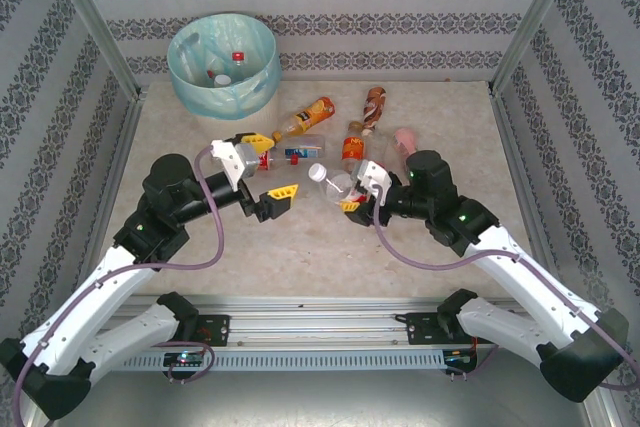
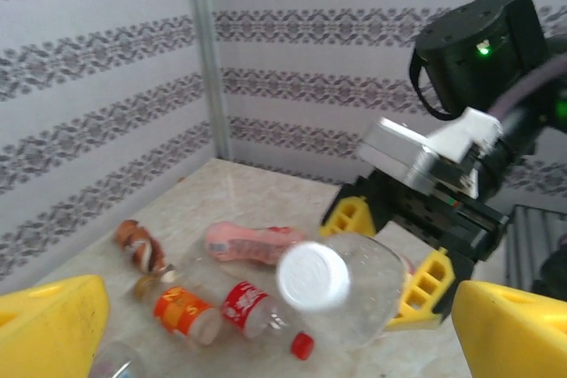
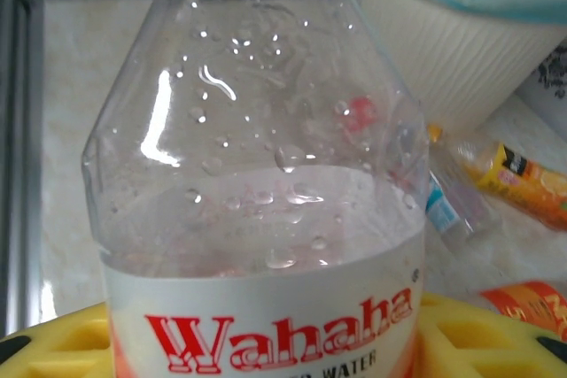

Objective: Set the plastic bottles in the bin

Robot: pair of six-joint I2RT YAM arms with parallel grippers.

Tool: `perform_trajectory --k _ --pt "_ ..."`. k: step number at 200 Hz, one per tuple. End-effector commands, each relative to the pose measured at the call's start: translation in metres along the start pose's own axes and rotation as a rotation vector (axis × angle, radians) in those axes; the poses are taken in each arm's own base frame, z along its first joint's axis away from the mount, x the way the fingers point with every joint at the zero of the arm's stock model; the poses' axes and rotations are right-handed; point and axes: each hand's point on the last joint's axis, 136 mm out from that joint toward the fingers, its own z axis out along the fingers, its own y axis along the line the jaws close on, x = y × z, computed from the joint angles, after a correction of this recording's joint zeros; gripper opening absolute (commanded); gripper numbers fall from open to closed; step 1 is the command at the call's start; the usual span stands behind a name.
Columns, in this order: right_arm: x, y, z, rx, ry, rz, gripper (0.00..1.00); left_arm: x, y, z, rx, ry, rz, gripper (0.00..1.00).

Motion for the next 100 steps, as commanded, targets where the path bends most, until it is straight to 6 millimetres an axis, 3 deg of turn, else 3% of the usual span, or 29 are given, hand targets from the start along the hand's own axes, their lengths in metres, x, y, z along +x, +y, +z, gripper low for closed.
perform_trajectory --k 1,43,74,100 --pt "-0.063 0.005 -0.015 -0.065 -0.207 0.062 0.55 -0.035 -0.021 -0.002 0.119 -0.109 -0.024 0.99" --pt "-0.100 0.020 -0.019 -0.142 -0.295 0.036 0.53 -0.052 -0.017 0.002 0.123 -0.184 -0.040 0.91" --pt "-0.108 0.033 -0.015 -0.184 -0.305 0.008 0.54 -0.063 -0.018 0.003 0.139 -0.237 -0.057 0.81" --pt "-0.111 0.040 -0.009 -0.208 -0.304 -0.005 0.54 -0.071 -0.033 0.001 0.238 -0.263 -0.060 0.80"
